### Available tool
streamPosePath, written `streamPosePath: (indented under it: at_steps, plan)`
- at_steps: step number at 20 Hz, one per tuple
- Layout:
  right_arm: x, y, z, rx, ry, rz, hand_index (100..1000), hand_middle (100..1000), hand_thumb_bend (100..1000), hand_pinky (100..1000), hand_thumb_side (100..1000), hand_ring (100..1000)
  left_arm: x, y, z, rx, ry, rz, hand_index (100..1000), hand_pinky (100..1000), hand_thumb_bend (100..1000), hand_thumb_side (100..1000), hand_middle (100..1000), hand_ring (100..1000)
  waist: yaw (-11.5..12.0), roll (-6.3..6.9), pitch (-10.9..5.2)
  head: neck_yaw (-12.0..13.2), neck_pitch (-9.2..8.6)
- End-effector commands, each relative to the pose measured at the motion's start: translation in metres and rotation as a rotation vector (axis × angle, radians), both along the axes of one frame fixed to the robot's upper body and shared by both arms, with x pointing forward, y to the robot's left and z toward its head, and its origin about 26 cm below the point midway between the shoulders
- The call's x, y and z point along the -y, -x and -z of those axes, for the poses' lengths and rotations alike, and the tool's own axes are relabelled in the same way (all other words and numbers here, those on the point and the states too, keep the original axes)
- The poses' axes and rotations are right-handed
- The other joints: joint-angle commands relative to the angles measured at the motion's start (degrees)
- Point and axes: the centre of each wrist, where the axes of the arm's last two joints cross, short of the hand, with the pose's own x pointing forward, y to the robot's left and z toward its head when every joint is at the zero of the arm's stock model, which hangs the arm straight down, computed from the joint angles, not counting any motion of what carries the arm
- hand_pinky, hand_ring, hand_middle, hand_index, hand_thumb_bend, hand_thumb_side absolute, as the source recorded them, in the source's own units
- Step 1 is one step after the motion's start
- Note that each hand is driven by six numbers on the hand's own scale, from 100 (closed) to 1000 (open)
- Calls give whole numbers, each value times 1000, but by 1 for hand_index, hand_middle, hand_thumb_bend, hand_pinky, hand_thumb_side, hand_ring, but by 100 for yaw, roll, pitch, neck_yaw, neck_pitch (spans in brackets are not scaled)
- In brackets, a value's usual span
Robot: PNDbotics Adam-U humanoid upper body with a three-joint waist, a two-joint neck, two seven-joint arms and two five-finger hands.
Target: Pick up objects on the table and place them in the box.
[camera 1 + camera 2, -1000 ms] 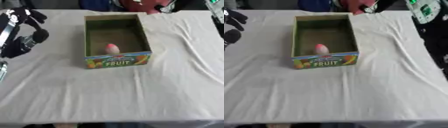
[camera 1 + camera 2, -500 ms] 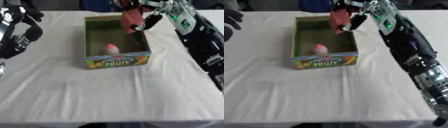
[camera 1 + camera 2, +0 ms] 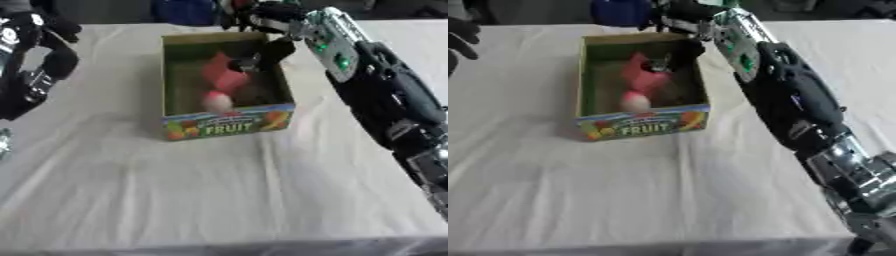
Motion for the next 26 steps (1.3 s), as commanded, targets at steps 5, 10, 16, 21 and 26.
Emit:
streamPosePath:
  at_steps: [5, 10, 16, 21, 26]
  plan:
    - [30, 33, -46, 207, -212, -16, 868, 821, 170, 695, 653, 767, -10, 0, -3, 32, 49, -56, 677, 657, 853, 956, 542, 509, -202, 54, -67, 97, -137]
    - [46, 69, -56, 203, -404, -56, 705, 675, 100, 601, 749, 615, -11, 1, 2, 26, 57, -78, 676, 659, 859, 957, 545, 512, -396, 92, -61, 196, -150]
    - [46, 99, -55, 120, -525, -73, 501, 463, 100, 509, 833, 425, -1, 0, 5, 22, 32, -64, 683, 669, 894, 974, 565, 529, -536, 114, -71, 313, -126]
    - [39, 113, -58, 94, -561, -111, 501, 432, 100, 484, 805, 392, 8, 0, 3, 32, -28, -59, 710, 698, 970, 1000, 603, 566, -585, 140, -90, 324, -108]
    - [28, 128, -65, 171, -569, -185, 524, 463, 100, 497, 666, 423, 14, -1, 4, 19, -106, -69, 728, 705, 995, 1000, 612, 575, -607, 147, -98, 317, -93]
